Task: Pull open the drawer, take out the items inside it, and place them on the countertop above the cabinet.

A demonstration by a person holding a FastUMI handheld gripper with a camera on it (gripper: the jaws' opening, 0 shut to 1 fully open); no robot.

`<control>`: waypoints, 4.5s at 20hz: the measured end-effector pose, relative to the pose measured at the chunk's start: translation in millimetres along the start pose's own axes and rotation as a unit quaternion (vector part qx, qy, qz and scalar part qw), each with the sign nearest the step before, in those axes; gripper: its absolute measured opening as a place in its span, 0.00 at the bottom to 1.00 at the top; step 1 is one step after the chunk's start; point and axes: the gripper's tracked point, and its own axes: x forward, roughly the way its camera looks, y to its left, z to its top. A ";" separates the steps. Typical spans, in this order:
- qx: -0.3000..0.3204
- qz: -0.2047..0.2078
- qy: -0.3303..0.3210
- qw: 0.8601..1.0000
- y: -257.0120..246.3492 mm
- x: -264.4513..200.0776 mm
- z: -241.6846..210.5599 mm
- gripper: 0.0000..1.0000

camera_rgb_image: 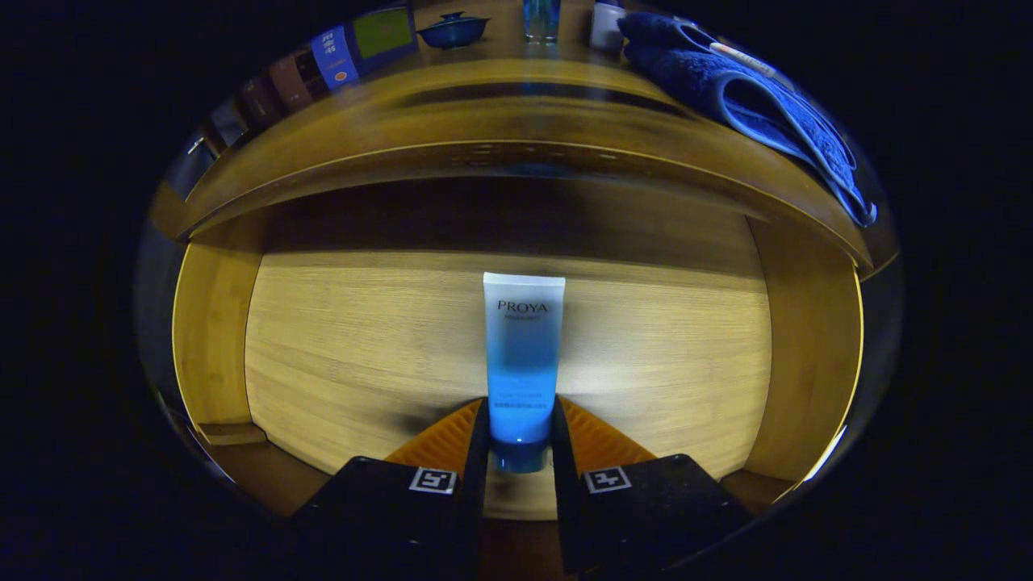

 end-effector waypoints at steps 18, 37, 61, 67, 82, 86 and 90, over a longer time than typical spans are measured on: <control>0.027 0.064 -0.189 0.980 0.5 -110.7 43.5 0.42; 0.035 0.034 -0.149 0.988 5.7 -41.1 201.4 0.43; -0.009 0.083 -0.451 0.888 42.4 -219.1 84.6 1.00; 0.027 0.077 -0.486 0.870 29.6 -193.1 -5.9 1.00; 0.055 0.013 -0.480 0.876 23.4 -126.8 -81.3 1.00; 0.051 -0.022 -0.483 0.874 19.4 -123.1 -78.0 0.98; 0.026 -0.043 -0.507 0.861 25.1 -129.2 -72.1 0.99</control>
